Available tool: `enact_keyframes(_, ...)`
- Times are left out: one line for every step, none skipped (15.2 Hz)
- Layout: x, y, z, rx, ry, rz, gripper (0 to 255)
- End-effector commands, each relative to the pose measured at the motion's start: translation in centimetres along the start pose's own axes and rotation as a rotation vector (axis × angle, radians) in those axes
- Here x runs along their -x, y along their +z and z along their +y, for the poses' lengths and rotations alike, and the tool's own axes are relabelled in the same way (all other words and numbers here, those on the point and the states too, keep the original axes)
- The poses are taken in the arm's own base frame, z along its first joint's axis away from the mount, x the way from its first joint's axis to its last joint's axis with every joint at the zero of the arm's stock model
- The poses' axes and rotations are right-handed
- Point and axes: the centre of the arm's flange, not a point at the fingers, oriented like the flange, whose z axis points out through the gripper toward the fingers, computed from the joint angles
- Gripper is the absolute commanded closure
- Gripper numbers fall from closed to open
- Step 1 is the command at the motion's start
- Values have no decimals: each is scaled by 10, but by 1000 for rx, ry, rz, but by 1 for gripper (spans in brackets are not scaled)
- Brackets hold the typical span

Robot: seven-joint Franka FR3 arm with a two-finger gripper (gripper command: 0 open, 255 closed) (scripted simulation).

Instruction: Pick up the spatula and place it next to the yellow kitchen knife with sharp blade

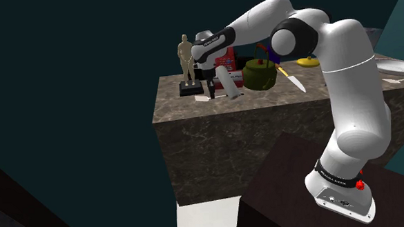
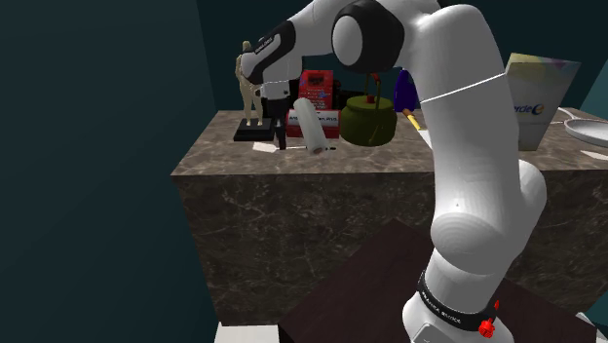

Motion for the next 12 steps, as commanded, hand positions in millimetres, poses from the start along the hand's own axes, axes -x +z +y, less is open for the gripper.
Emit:
enact_keyframes(0, -10, -2, -1, 0, 0, 255)
enact_keyframes(1, -15, -3, -1, 0, 0, 255)
enact_keyframes(1, -20, -4, -1, 0, 0, 255)
enact_keyframes(2, -25, -5, -1, 0, 0, 255)
enact_keyframes(2, -30, -6, -1, 0, 0, 255)
enact_keyframes(2, -36, -7, -1, 0, 0, 255)
enact_keyframes(3, -41, -8, -1, 0, 0, 255)
enact_keyframes(3, -46, -9, -1, 0, 0, 255)
enact_keyframes(4, -51, -10, -1, 0, 0, 255)
enact_keyframes(4, -56, -10, -1, 0, 0, 255)
enact_keyframes(5, -61, -11, -1, 0, 0, 255)
enact_keyframes(5, -67, -12, -1, 0, 0, 255)
